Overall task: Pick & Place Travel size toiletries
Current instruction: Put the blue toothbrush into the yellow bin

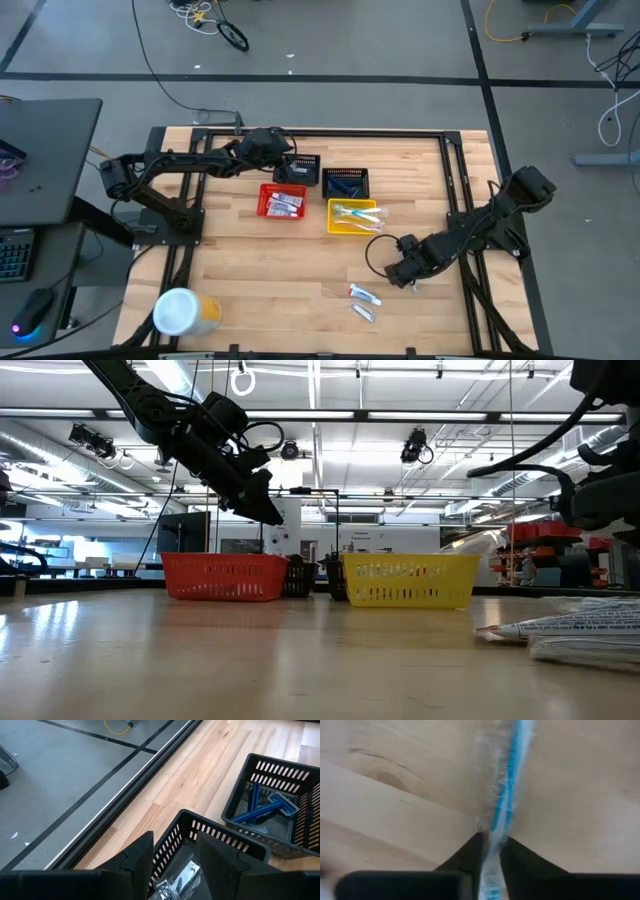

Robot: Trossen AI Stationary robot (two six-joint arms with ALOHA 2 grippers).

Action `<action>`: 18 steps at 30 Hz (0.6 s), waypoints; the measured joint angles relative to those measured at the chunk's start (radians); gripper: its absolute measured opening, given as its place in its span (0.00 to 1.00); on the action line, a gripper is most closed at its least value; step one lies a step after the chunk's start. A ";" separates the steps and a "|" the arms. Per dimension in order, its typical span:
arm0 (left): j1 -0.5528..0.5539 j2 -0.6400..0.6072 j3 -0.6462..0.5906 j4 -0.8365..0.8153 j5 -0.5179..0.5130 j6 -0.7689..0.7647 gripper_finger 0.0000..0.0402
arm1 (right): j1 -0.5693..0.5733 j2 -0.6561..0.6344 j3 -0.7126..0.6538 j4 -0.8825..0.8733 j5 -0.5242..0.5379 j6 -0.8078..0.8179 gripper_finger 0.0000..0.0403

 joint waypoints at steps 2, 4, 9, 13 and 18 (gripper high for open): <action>0.000 0.000 0.000 0.000 0.000 0.001 0.40 | 0.000 0.000 0.010 -0.003 0.000 -0.010 0.11; 0.000 0.000 0.000 0.000 0.000 0.000 0.40 | 0.000 -0.001 0.028 -0.003 0.005 -0.024 0.05; 0.000 0.000 0.000 0.001 0.000 -0.001 0.40 | -0.007 -0.037 0.131 0.040 0.113 -0.139 0.03; 0.000 0.000 0.000 0.005 0.000 -0.006 0.40 | -0.006 -0.062 0.194 0.074 0.314 -0.302 0.03; 0.000 0.000 0.000 0.005 0.000 -0.008 0.40 | -0.008 -0.073 0.212 0.302 0.640 -0.719 0.03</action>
